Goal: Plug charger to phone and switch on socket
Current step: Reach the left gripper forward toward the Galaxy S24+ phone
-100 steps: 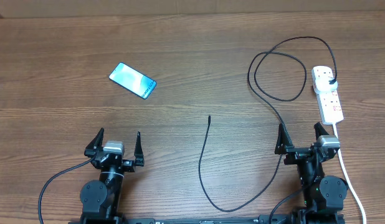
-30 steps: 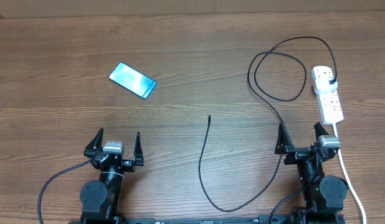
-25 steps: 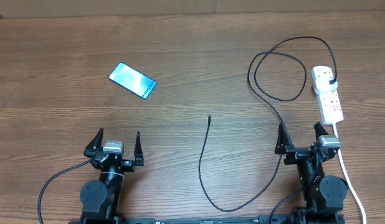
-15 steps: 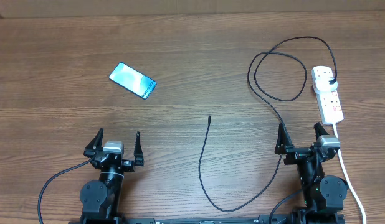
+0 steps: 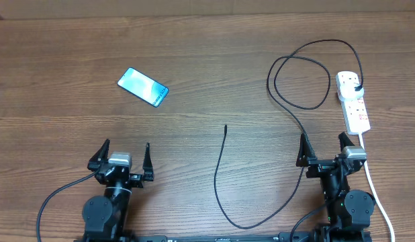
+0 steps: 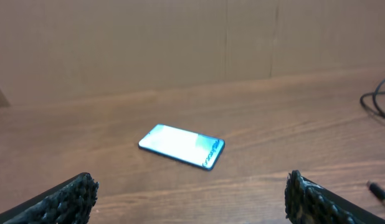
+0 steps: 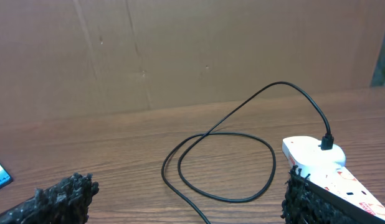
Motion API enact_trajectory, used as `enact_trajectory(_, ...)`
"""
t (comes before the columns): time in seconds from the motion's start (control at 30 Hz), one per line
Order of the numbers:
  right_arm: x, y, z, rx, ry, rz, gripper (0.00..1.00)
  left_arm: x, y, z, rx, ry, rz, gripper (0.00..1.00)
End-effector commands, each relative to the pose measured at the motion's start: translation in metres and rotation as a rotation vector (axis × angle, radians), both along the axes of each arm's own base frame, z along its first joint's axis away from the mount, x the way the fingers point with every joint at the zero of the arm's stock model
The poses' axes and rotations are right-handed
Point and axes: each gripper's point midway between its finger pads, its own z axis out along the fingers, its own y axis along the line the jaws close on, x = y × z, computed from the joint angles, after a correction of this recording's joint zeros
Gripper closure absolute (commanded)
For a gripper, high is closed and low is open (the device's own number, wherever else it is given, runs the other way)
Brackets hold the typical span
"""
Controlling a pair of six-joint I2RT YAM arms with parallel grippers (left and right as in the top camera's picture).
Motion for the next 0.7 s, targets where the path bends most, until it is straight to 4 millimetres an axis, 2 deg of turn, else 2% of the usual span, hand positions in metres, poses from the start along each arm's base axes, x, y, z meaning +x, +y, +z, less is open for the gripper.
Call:
enact_trajectory(0.0, 0.000, 0.002, -0.002, 0.007, -0.005, 0.006, 0.00, -0.006, 0.003, 0.035, 0.009, -0.057, 0.012, 0.00)
enact_trajectory(0.13, 0.000, 0.002, -0.002, 0.006, -0.005, 0.006, 0.00, -0.005, 0.003, 0.049, 0.009, -0.055, 0.012, 0.00)
enact_trajectory(0.33, 0.000, 0.002, -0.002, 0.006, -0.005, 0.006, 0.00, 0.005, 0.002, 0.056, 0.010, 0.007, 0.012, 0.00)
enact_trajectory(0.53, 0.000, 0.002, -0.002, 0.006, -0.005, 0.006, 0.00, 0.026, 0.001, 0.066, 0.007, 0.102, 0.013, 0.00)
enact_trajectory(0.67, 0.000, 0.002, -0.002, 0.006, -0.005, 0.006, 0.00, 0.047, 0.000, 0.075, 0.012, 0.204, 0.011, 0.00)
